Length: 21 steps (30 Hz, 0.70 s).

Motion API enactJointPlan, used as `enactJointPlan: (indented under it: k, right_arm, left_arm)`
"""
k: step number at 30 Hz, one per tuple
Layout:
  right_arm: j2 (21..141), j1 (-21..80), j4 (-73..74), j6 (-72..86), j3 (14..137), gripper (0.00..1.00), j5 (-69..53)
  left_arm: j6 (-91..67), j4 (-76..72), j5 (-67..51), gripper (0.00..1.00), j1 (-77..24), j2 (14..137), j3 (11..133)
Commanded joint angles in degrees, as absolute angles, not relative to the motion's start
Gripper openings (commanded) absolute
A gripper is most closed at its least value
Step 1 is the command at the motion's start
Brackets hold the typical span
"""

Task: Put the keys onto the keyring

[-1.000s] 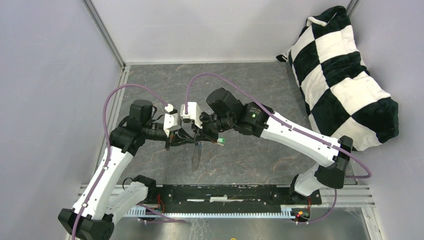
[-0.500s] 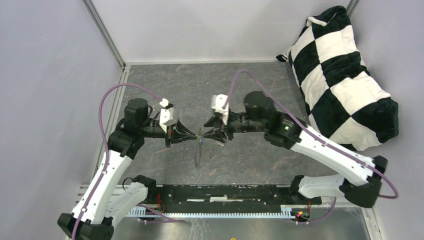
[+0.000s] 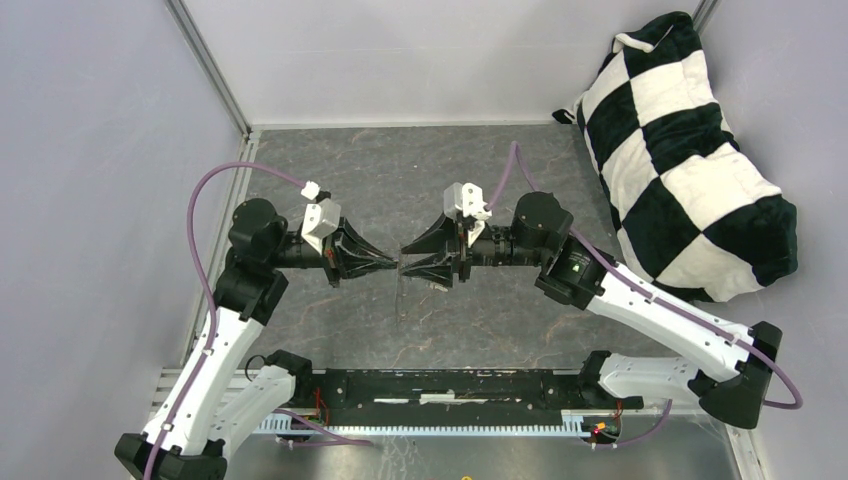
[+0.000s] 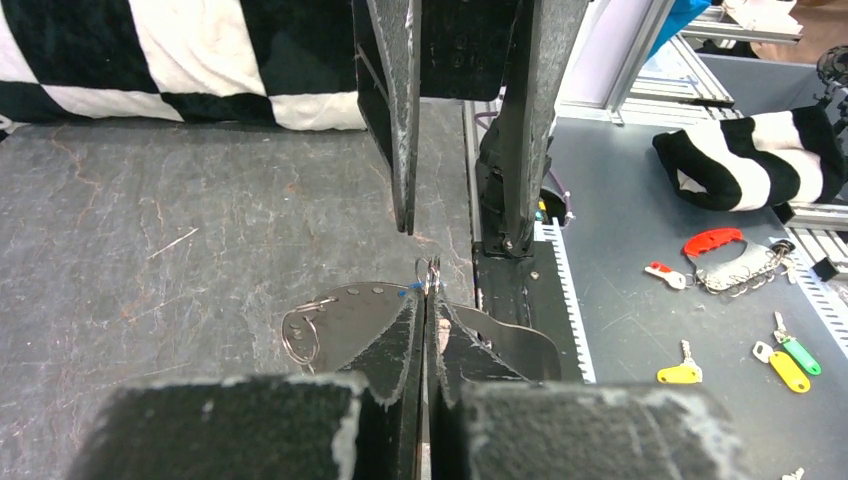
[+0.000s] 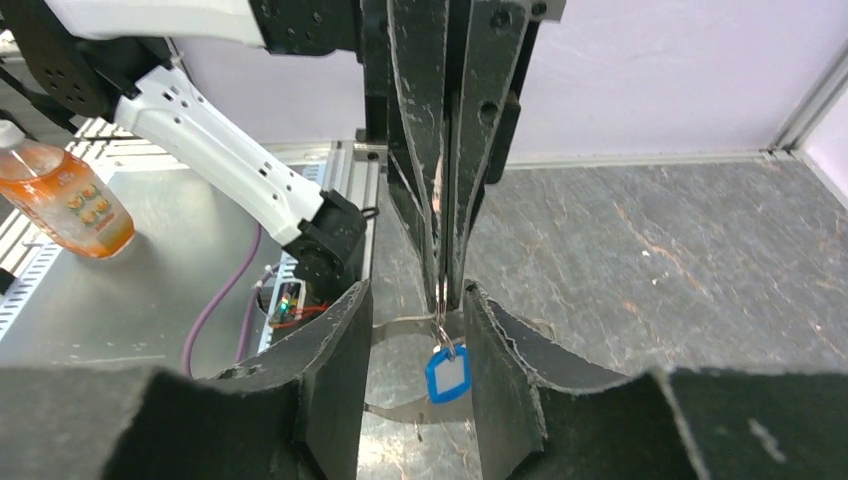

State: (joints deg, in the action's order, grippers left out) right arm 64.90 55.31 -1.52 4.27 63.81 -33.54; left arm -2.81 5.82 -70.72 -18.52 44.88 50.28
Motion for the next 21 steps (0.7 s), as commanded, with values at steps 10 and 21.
enactJointPlan:
  k: [10,21]
  right_arm:
    - [66.2,54.9,-6.6,6.0,63.4,0.41,-36.0]
    - [67.0,54.3,-4.7,4.6,62.8,0.28,-37.3]
  left_arm:
    - [1.2,9.6,-74.0,0.02,-18.9,44.5,53.7]
    - [3.1,11.1,-74.6,0.02,-18.9,44.7,54.3]
